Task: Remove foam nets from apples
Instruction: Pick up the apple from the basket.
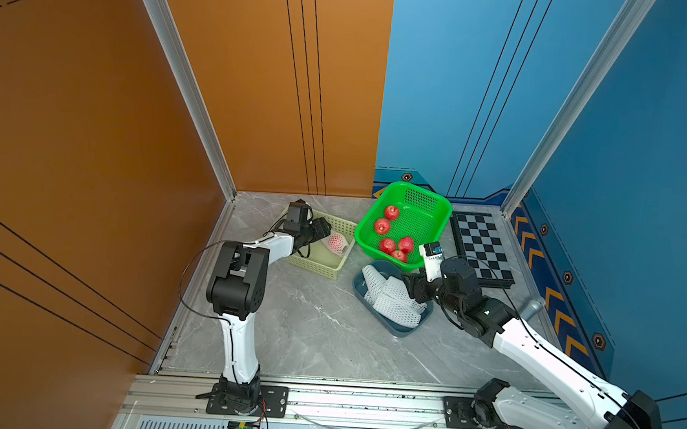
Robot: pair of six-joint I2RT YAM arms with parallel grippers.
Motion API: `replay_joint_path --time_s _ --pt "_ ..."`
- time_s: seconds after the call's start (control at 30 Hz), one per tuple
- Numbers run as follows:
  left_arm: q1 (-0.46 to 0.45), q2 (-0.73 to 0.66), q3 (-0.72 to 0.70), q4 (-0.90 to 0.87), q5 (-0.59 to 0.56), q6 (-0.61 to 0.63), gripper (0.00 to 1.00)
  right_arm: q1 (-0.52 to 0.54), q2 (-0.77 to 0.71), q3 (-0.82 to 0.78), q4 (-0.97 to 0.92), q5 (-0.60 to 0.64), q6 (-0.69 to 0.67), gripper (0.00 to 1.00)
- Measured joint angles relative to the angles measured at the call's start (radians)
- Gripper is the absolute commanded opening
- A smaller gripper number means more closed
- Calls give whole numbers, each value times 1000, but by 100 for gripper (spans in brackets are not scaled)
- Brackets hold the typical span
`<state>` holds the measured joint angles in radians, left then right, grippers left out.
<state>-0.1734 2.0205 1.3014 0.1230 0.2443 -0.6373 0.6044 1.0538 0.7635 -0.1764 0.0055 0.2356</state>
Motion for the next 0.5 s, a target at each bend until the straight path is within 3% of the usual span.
replay_joint_path --time_s 0.2,0.5 --pt "-6 14 3 0 0 -29 64 0 -23 -11 -8 0 0 65" --pt "-22 43 28 1 -3 -65 32 0 -25 -21 -8 6 0 65"
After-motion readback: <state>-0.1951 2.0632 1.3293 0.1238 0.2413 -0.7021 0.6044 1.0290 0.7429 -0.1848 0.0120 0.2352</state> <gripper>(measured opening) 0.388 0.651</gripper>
